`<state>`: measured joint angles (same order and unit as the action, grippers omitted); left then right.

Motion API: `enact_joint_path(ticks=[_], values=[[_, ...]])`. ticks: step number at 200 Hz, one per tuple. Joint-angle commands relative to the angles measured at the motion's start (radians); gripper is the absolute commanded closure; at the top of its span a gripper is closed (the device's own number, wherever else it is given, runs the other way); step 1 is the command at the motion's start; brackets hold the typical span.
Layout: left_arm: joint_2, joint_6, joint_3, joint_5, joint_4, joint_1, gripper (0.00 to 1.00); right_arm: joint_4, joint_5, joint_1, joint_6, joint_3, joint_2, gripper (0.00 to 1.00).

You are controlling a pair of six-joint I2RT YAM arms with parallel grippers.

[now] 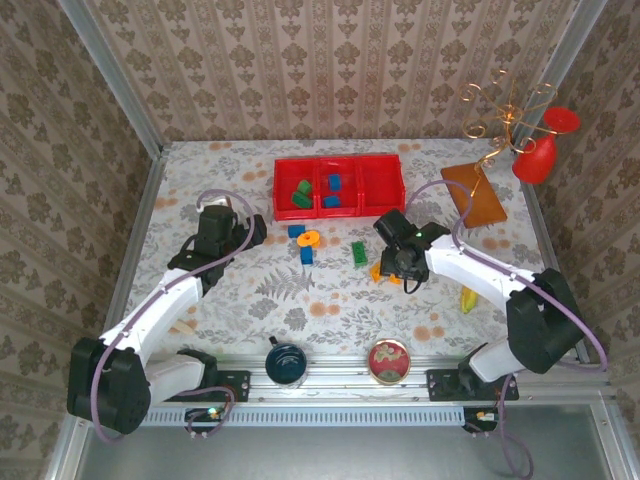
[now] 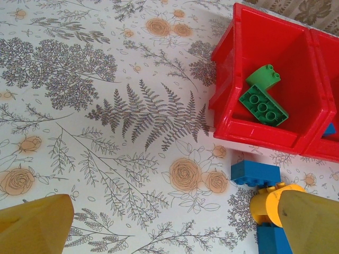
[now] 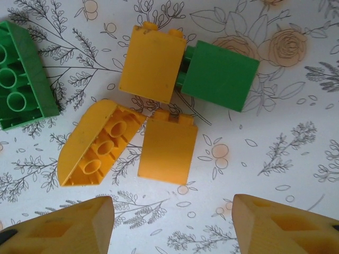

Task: Sort the legos into containers by color
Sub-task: Pick up the lego from the center of the table.

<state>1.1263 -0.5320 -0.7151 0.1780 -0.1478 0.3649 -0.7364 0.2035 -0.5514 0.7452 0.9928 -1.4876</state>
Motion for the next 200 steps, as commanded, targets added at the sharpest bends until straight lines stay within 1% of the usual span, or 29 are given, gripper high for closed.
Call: enact_joint_path(ticks=[1,104,142,200], values=[[-0.002,-0.018,0.006,-0.012,0.014,-0.007,0.00,0.034,-0.028,0.017,0.019,-0.007,-0.037,0.38],[0.007,-0.021,0.001,-0.017,0.018,-0.007,0.00,0.080,-0.035,0.052,0.015,-0.045,-0.137,0.40],[0.007,-0.023,-0.004,-0.018,0.016,-0.007,0.00,0.080,-0.033,0.059,0.011,-0.053,-0.148,0.45],[0.007,-0.016,-0.017,-0.017,0.011,-0.007,0.00,0.056,-0.027,0.064,0.011,-0.066,-0.133,0.56]])
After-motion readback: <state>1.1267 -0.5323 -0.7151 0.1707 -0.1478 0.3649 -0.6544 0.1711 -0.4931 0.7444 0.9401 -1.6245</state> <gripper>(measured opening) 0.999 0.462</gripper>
